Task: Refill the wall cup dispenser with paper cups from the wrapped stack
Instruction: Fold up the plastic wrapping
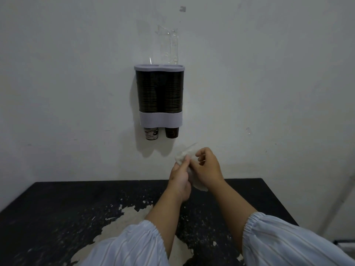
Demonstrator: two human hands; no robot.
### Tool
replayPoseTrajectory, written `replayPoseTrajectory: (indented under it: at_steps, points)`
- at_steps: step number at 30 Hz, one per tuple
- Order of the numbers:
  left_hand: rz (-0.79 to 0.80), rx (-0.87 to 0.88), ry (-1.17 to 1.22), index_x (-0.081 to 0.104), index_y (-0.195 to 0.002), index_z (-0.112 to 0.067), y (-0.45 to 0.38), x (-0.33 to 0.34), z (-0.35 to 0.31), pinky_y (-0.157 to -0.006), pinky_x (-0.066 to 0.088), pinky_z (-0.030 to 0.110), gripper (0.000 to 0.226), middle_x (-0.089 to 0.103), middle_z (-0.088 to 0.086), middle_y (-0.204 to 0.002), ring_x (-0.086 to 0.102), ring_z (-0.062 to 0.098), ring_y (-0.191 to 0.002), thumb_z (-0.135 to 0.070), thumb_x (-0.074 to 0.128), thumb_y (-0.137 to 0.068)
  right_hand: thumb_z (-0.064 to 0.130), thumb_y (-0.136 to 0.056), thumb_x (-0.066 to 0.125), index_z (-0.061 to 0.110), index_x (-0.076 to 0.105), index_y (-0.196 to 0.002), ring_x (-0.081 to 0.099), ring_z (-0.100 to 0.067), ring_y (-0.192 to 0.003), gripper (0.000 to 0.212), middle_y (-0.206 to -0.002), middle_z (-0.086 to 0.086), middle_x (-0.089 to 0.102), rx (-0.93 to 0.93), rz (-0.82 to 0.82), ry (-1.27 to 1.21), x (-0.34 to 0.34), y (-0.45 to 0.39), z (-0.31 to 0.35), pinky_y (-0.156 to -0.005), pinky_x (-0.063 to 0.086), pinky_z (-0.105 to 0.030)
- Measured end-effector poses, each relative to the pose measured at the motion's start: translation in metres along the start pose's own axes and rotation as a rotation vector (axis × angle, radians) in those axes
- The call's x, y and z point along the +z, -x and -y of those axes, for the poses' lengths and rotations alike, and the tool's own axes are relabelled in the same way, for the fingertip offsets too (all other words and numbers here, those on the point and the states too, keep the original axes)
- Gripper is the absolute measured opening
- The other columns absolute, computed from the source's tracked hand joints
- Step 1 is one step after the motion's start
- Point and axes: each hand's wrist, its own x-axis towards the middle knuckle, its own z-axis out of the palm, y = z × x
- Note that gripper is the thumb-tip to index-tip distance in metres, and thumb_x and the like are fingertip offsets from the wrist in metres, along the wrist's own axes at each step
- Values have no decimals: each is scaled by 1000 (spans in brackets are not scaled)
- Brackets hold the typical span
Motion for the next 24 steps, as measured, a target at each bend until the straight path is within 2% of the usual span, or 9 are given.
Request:
replayPoseTrajectory:
  at_steps: [3,7,10,12,14,16,19,21,24]
  points:
    - [17,-17,41,55,-123,-21,4,2,-1,-102,45,44,34,59,10,-129,54,25,-121,-38,43,-96,23,-90,58,16,62,-91,55,-12,-79,8,-85,3,59,-110,-7,162,1,0,2,-66,42,-16]
    - [67,-34,84,59,-118,-14,11,2,-8,-75,51,35,54,65,12,-116,61,22,-107,-55,37,-92,32,-89,59,15,64,-108,62,-11,-90,26,-95,5,64,-80,148,38,-1,7,5,-69,45,-12]
    - [132,-63,121,65,-106,-13,13,-1,-11,-81,50,36,58,68,10,-104,62,22,-102,-57,31,-93,32,-83,67,17,57,-118,57,-10,-98,39,-102,5,59,-53,186,47,-5,10,5,-77,46,-17]
    - [144,-61,120,62,-114,-11,12,-4,-7,-84,50,36,60,67,11,-107,61,24,-105,-56,28,-94,27,-85,66,20,54,-117,61,-14,-97,35,-104,1,62,-10,232,9,-9,11,9,-76,53,-28]
    - [134,-71,100,56,-126,-9,12,-6,-5,-80,50,35,60,66,11,-110,61,23,-103,-53,28,-96,24,-90,59,22,52,-111,65,-14,-83,23,-97,0,64,25,273,-50,-13,12,12,-69,55,-36]
    - [112,-84,70,52,-131,-8,12,-6,-4,-76,51,34,57,64,11,-116,61,22,-102,-50,32,-96,23,-95,51,22,48,-109,62,-12,-73,15,-88,-1,64,18,277,-55,-15,13,12,-62,50,-29]
    - [105,-68,67,49,-132,-11,12,-2,-5,-78,51,35,44,64,13,-118,61,23,-104,-37,38,-98,20,-97,43,18,48,-111,55,-19,-74,15,-83,-11,60,14,251,-26,-15,10,8,-63,43,-28]
    - [116,-55,89,50,-129,-12,13,1,-5,-81,51,36,37,66,11,-109,62,22,-100,-29,39,-99,21,-98,42,19,48,-112,54,-20,-78,15,-90,-15,61,36,230,-42,-15,9,6,-64,42,-28]
    - [121,-39,100,54,-125,-13,13,3,-4,-90,50,41,32,67,12,-108,63,25,-102,-25,42,-98,19,-98,41,19,49,-112,60,-26,-84,16,-101,-21,64,49,215,-98,-16,8,4,-68,47,-31]
